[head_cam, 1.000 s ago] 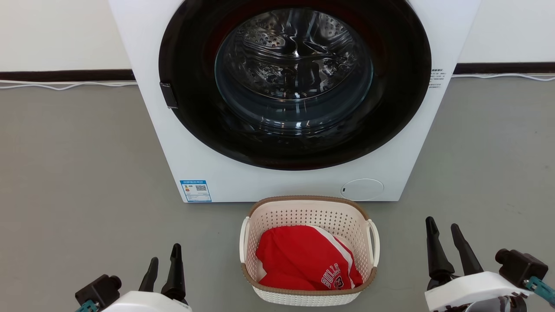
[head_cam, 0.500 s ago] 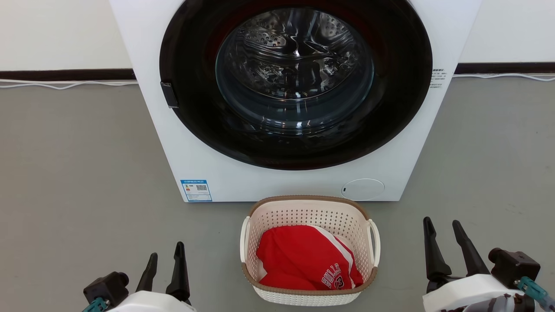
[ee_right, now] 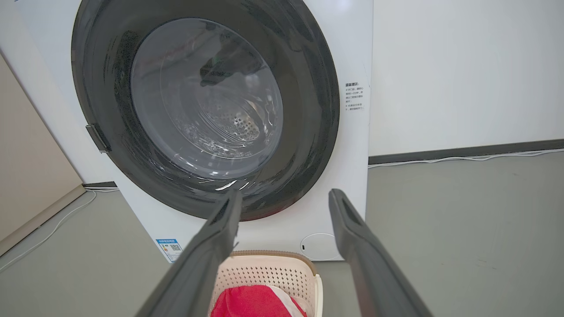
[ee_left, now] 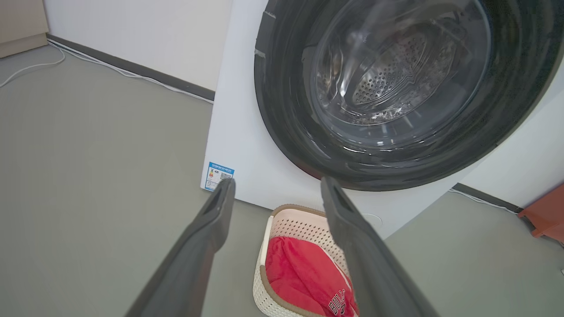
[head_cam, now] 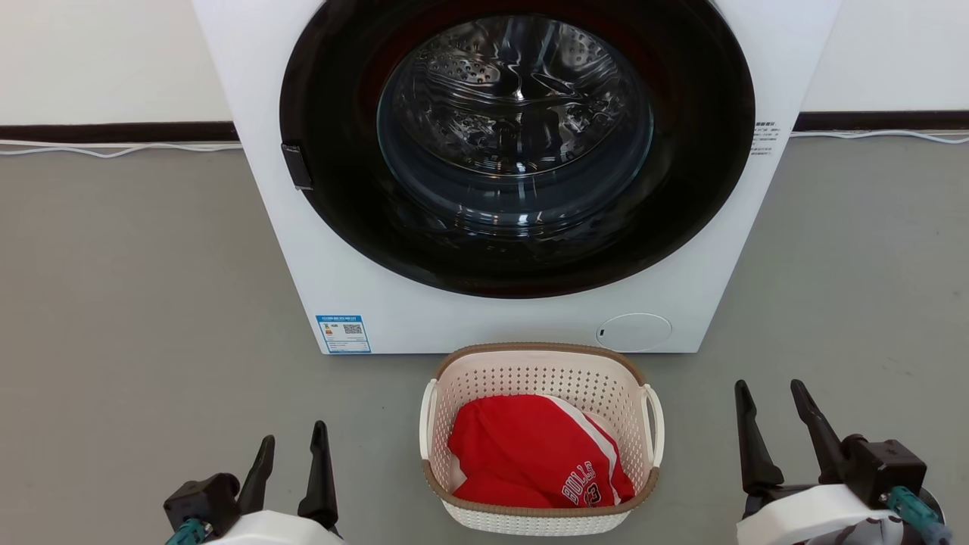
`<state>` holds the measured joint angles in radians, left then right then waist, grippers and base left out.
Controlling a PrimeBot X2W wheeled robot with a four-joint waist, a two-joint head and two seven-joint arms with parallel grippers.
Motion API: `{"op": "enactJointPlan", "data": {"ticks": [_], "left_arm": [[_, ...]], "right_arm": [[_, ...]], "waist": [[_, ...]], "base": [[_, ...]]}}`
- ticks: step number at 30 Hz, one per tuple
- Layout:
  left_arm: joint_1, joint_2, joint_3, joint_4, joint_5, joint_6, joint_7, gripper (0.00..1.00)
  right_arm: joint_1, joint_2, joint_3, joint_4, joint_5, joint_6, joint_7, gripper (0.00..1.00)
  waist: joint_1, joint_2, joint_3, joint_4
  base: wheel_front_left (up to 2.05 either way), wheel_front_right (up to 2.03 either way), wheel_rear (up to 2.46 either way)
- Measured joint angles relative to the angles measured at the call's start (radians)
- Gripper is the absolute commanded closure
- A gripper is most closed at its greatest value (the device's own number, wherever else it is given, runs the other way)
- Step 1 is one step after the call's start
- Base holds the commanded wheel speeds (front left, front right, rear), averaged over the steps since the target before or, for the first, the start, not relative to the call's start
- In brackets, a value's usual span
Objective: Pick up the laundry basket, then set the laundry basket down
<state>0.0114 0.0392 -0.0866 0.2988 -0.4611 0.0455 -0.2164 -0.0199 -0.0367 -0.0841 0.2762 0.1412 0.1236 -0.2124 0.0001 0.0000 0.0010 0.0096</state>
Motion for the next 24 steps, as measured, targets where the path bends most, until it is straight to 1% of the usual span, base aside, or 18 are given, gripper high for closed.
{"op": "enactJointPlan", "data": {"ticks": [10,24], "left_arm": [[0.000,0.002,-0.013,-0.001,0.109,0.013,-0.032,0.00],[0.001,0.002,-0.013,0.000,0.113,0.016,-0.032,0.00]], "right_arm": [[0.001,-0.001,0.000,0.000,-0.129,0.001,-0.030,0.00],[0.004,-0.001,-0.003,0.001,-0.134,0.001,-0.036,0.00]], "waist": [[-0.0001,0.0000,0.001,0.000],[-0.0001,0.0000,0.001,0.002]], "base": [[0.00,0.00,0.00],[0.00,0.00,0.00]]}}
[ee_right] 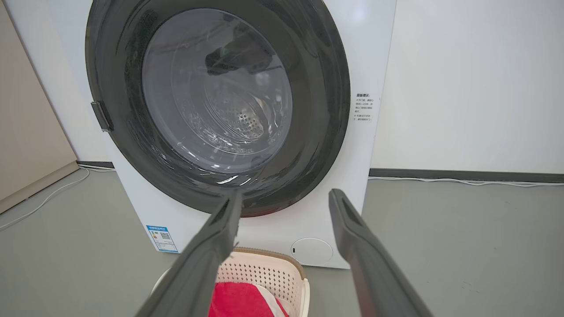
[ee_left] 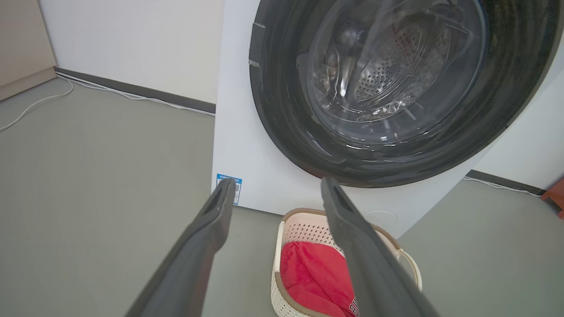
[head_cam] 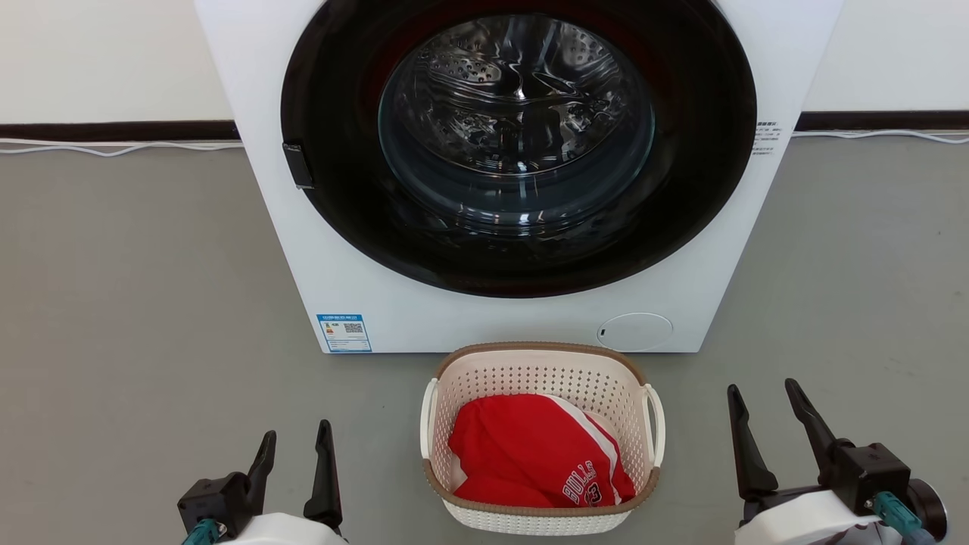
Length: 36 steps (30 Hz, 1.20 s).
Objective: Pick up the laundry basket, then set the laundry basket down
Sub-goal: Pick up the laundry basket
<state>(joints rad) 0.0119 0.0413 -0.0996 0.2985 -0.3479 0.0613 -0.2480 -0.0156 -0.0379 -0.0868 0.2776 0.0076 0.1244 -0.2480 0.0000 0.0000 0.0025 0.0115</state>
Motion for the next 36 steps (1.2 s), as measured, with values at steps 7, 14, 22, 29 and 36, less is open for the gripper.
{"op": "enactJointPlan", "data": {"ticks": [7,14,22,29,36], "left_arm": [[0.000,0.000,0.000,0.000,0.000,0.000,0.000,0.00],[0.000,0.000,-0.006,-0.003,0.000,0.000,0.000,0.00],[-0.017,0.001,-0.025,0.000,0.000,0.000,0.000,0.00],[-0.101,0.001,-0.055,0.043,0.004,0.000,0.000,0.00],[-0.221,0.000,-0.098,0.111,0.006,-0.001,-0.003,0.00]], "right_arm": [[0.000,0.000,-0.002,0.001,0.000,0.000,0.000,0.00],[0.000,-0.001,-0.013,0.006,0.013,0.000,0.000,0.00],[-0.015,-0.001,-0.029,0.020,0.027,0.000,0.000,0.00],[-0.102,-0.002,-0.044,0.074,0.039,0.000,0.000,0.00],[-0.219,-0.006,-0.042,0.222,0.049,0.000,0.000,0.00]], "waist": [[0.0000,0.0000,0.005,0.002],[0.0000,0.0000,0.023,0.004],[0.0000,0.0001,0.083,0.005],[0.0000,0.0001,0.156,0.002],[0.0000,0.0000,0.252,-0.002]], "base": [[0.00,0.00,0.00],[0.00,0.00,0.00],[0.00,0.00,0.00],[0.00,0.00,0.00],[0.00,0.00,0.00]]}}
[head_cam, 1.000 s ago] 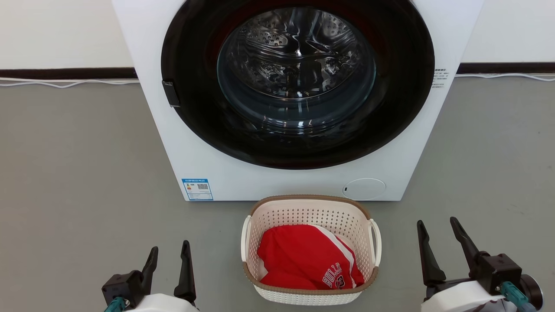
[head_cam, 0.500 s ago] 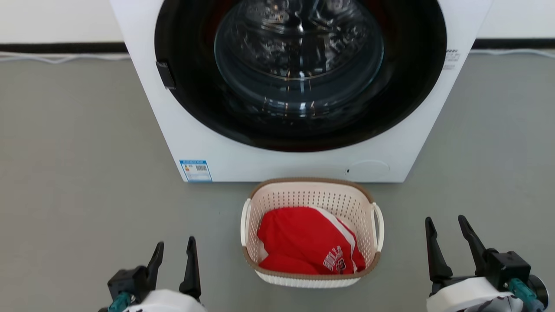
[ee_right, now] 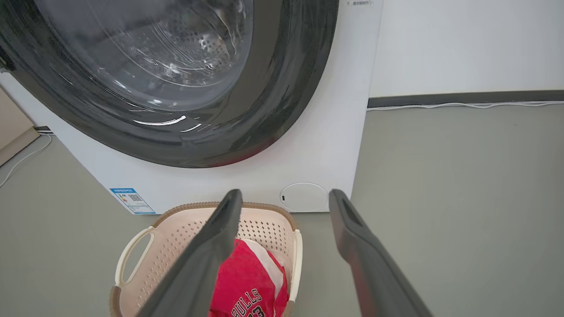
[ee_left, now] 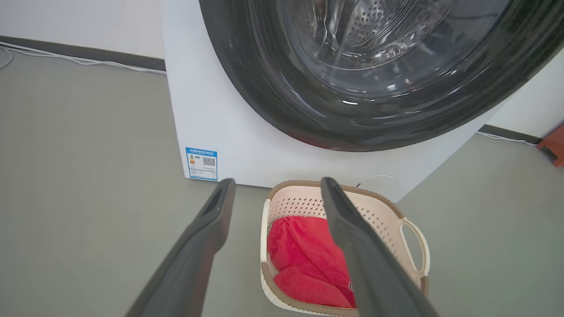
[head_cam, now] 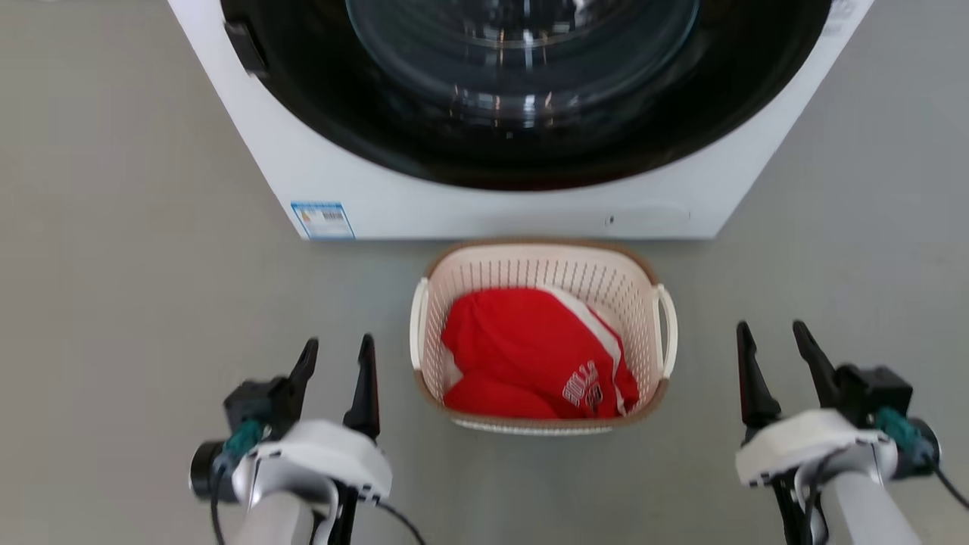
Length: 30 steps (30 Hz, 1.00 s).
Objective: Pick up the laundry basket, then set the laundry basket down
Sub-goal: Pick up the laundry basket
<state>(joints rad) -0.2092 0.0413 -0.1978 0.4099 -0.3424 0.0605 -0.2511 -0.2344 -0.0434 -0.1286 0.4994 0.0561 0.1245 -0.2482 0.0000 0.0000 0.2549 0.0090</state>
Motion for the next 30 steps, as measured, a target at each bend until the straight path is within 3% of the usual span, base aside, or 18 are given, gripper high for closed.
{"op": "enactJointPlan", "data": {"ticks": [17,30], "left_arm": [[-0.444,-0.008,-0.106,0.319,-0.046,-0.008,-0.002,0.00],[-0.635,-0.010,-0.124,0.459,-0.044,-0.001,-0.005,0.00]], "right_arm": [[-0.396,-0.036,-0.005,0.317,-0.012,0.000,0.000,0.00],[-0.554,-0.050,0.006,0.372,0.007,0.000,0.000,0.00]], "waist": [[0.0000,0.0000,0.328,-0.009],[0.0000,0.0000,0.535,-0.018]], "base": [[0.00,0.00,0.00],[0.00,0.00,0.00]]}}
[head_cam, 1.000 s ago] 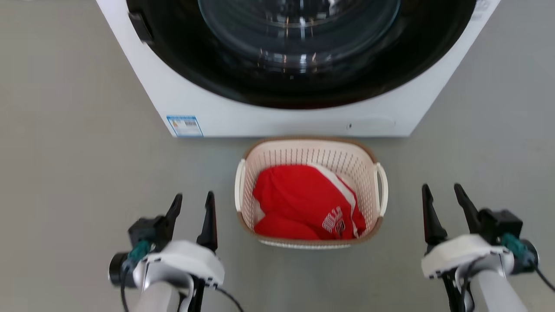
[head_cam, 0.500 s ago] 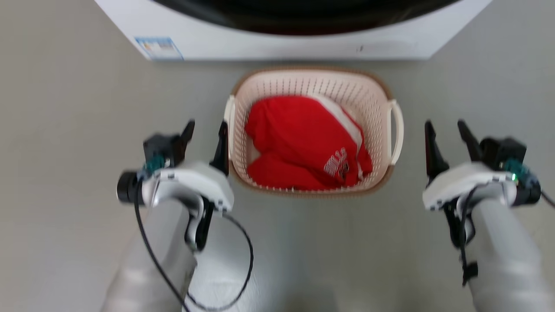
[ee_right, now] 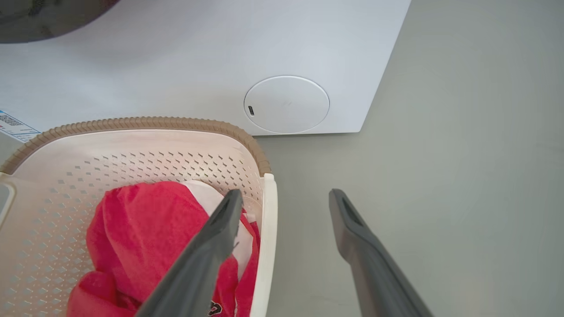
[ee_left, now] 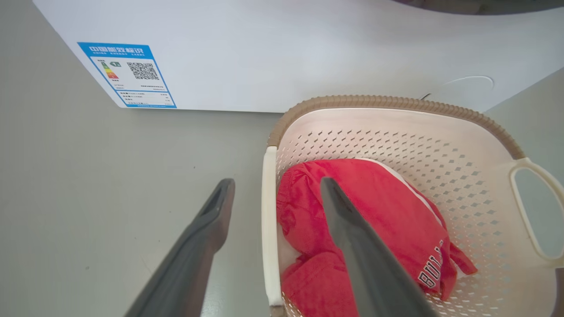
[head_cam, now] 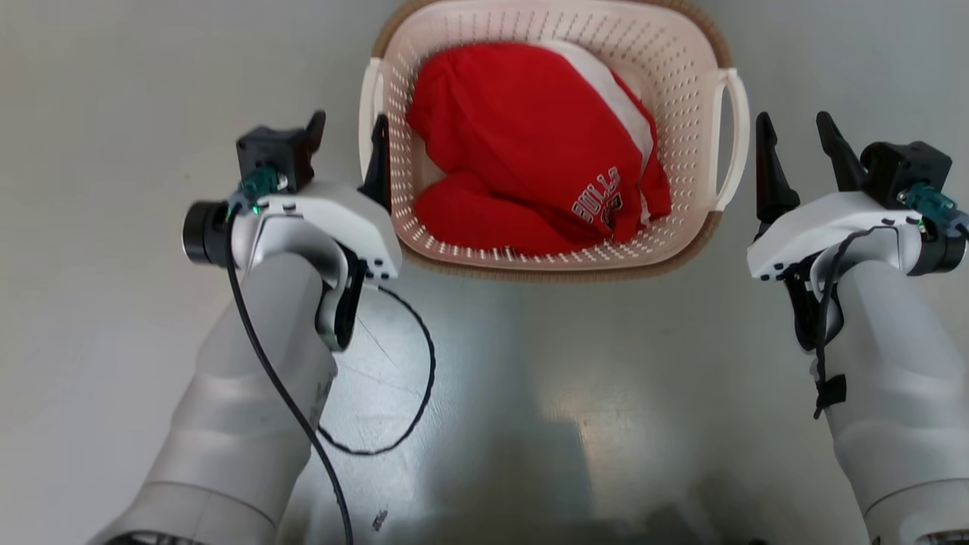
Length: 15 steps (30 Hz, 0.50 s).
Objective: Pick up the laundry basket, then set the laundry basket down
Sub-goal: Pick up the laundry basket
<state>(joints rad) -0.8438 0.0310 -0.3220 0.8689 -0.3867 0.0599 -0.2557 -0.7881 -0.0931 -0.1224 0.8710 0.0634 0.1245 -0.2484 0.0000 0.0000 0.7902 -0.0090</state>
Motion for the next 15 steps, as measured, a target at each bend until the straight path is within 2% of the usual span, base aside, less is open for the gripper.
{"op": "enactJointPlan", "data": {"ticks": [15], "left_arm": [[-0.093,-0.001,-0.024,0.049,0.000,0.002,0.000,0.00]], "right_arm": [[-0.058,-0.008,0.010,0.042,0.005,0.000,-0.001,0.00]], "waist": [[0.0000,0.0000,0.095,-0.002]], "base": [[0.00,0.00,0.00]]}}
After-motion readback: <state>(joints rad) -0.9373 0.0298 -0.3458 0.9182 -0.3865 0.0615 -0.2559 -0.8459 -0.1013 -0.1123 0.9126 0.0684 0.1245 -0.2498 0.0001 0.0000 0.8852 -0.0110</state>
